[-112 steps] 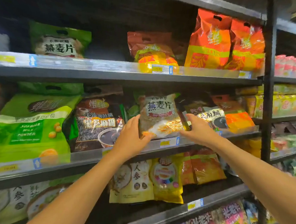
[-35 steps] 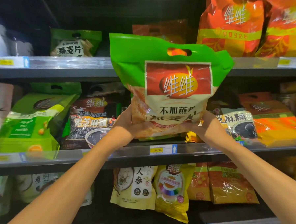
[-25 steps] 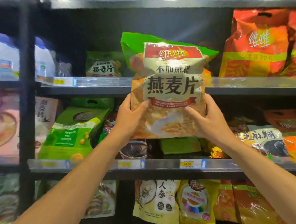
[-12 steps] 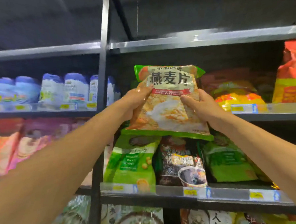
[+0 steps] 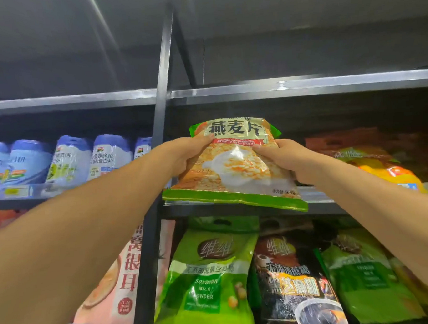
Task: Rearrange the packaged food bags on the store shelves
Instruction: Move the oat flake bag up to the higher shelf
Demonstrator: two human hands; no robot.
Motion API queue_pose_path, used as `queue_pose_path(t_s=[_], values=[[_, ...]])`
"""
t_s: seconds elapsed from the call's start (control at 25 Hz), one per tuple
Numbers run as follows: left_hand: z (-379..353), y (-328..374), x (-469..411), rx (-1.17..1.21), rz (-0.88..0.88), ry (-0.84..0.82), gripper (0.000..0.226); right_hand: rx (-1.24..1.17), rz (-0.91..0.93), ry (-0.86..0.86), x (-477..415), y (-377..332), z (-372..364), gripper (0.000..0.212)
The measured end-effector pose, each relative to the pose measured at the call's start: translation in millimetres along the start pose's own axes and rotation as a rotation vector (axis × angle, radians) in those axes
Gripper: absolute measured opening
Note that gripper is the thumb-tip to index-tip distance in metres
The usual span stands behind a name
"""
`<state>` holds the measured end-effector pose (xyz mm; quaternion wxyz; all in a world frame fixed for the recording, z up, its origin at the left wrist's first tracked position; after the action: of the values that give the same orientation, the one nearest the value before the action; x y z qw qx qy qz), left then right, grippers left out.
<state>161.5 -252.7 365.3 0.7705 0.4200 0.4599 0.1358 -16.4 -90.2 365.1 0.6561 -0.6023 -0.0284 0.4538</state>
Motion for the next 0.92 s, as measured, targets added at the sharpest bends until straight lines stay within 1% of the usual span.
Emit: queue_pose_path(t_s=[0.12,0.2,0.32,0.4,0.52,0.6,0.68,0.8,0.92], values=[[0,-3,-40,0.011,0.019,-0.015,0.047,0.066,-0.026,0.039,-33,-6,3,0.036],[-2,-2,-62,0.003,0.004,-0.014,0.046,0.104,-0.034,0.059,-51,-12,7,0.037],[-4,-6,-95,0.025,-0.012,0.006,0.043,0.153,-0.045,0.051,-80,-19,8,0.037],[-8,-15,-111,0.054,-0.014,0.018,0.045,0.173,-0.035,0.053,-103,-18,6,0.042],[-12,-30,-130,0.084,-0.021,0.035,0.048,0.150,-0.025,0.039,-134,-9,-2,0.053],[-14,-45,-141,0.073,-0.007,0.041,0.048,0.119,-0.039,0.016,-152,3,-10,0.055],[-10,-65,-156,0.063,0.016,0.056,0.046,0.125,-0.077,-0.012,-166,17,-21,0.049],[-6,-92,-171,0.011,0.090,0.043,0.050,0.206,-0.117,-0.023,-181,36,-34,0.033],[-3,-107,-172,-0.096,0.147,0.036,0.052,0.232,-0.151,-0.047,-184,49,-43,0.028]])
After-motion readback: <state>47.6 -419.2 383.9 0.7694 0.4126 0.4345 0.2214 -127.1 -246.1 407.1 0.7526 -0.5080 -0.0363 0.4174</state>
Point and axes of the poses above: each hand's wrist, its own x-axis away from the middle knuckle, its own z-axis out of the back of the hand, y = z × x, the point moved 10 cm from there along -x, towards the middle knuckle, and after that the axes turned 11 degrees about -z, right-handed, at the moved point
